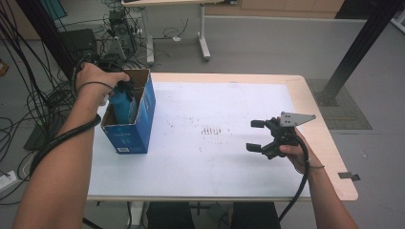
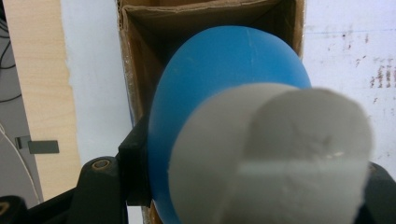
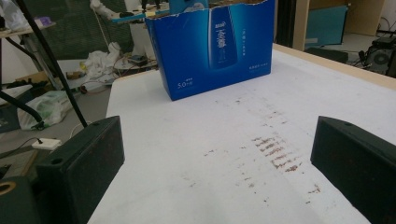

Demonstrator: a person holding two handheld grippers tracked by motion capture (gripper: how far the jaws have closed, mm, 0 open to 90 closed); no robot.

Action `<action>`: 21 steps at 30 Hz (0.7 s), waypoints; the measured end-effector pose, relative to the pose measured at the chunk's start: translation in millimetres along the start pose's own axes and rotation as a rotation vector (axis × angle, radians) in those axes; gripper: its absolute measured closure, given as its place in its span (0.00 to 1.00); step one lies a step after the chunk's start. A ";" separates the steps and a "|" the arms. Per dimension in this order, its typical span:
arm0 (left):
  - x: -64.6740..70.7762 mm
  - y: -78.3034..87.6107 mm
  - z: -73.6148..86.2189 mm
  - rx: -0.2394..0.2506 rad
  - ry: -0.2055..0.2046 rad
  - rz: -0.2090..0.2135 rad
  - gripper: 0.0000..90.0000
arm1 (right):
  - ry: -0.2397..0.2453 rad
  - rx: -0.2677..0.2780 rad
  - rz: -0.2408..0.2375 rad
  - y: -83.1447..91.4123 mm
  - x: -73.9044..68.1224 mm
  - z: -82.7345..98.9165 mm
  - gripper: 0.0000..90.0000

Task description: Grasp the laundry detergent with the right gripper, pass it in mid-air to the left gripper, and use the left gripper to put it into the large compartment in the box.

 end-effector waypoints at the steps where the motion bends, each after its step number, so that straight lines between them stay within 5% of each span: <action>1: 0.0 0.0 0.0 0.000 0.000 0.000 0.41 | 0.002 0.000 0.001 0.3 0.1 -0.1 0.03; 21: -6.5 -29.5 8.4 -0.054 0.015 0.006 0.41 | -0.003 -0.007 0.000 0.0 0.2 1.8 0.03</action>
Point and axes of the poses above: each handheld gripper's, and its own axes: y roughly backward along the jaws, z roughly out of its underside, x roughly to its right, the point moved 9 cm from there along -y, roughly forward along the jaws, and after that the axes turned 6 degrees about y, right-handed, at the moved point
